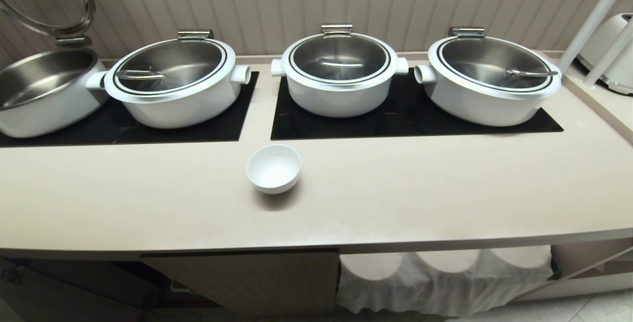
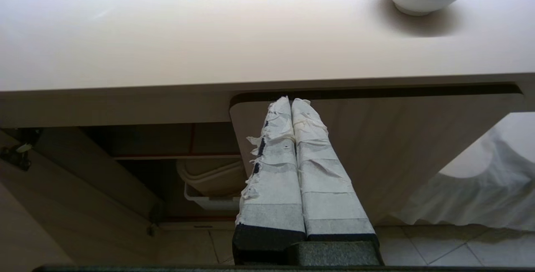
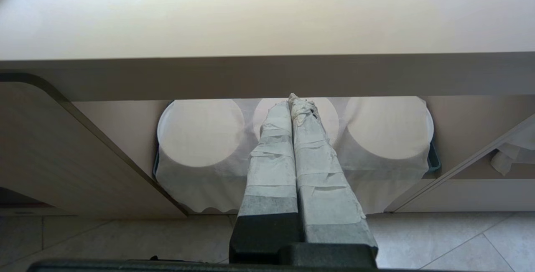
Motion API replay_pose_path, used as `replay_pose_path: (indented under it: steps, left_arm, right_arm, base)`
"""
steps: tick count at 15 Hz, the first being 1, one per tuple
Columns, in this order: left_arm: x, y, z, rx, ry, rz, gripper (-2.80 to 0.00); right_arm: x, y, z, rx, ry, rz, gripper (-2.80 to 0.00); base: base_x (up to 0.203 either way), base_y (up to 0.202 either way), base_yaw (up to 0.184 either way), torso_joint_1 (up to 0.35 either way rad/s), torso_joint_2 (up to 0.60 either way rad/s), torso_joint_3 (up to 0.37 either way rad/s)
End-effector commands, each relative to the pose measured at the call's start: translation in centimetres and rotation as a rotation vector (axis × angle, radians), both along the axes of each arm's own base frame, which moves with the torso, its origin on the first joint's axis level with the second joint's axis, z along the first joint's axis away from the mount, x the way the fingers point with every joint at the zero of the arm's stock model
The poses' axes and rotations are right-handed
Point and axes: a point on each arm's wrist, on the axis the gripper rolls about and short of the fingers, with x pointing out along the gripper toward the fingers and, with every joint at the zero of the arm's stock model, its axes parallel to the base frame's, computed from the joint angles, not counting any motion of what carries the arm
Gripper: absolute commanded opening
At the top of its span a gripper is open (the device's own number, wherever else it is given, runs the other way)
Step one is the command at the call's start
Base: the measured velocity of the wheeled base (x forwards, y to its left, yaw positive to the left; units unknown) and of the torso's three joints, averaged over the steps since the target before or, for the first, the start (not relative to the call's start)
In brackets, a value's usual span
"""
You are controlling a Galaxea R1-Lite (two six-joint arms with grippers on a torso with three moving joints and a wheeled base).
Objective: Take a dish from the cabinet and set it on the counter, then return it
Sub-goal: Pick up the bowl from the table
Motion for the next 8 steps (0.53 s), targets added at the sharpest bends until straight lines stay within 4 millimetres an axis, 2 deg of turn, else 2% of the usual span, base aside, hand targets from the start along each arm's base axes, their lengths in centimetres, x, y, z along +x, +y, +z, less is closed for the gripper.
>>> replay_pose_path:
  steps: [1,8]
  left_arm:
    - [0.03,0.00,-0.23,0.000,0.004,-0.001,-2.80]
    - [0.05,0.00,-0.27,0.004,0.003,-0.001,-2.80]
  right_arm:
    - [0.00,0.00,0.00,0.000,0.000,0.000,-2.80]
    - [0.00,0.00,0.00,0.000,0.000,0.000,-2.80]
  base:
    - [0.000,0.000,0.000,0.000,0.00,0.000]
    - [0.000,0.000,0.000,0.000,0.00,0.000]
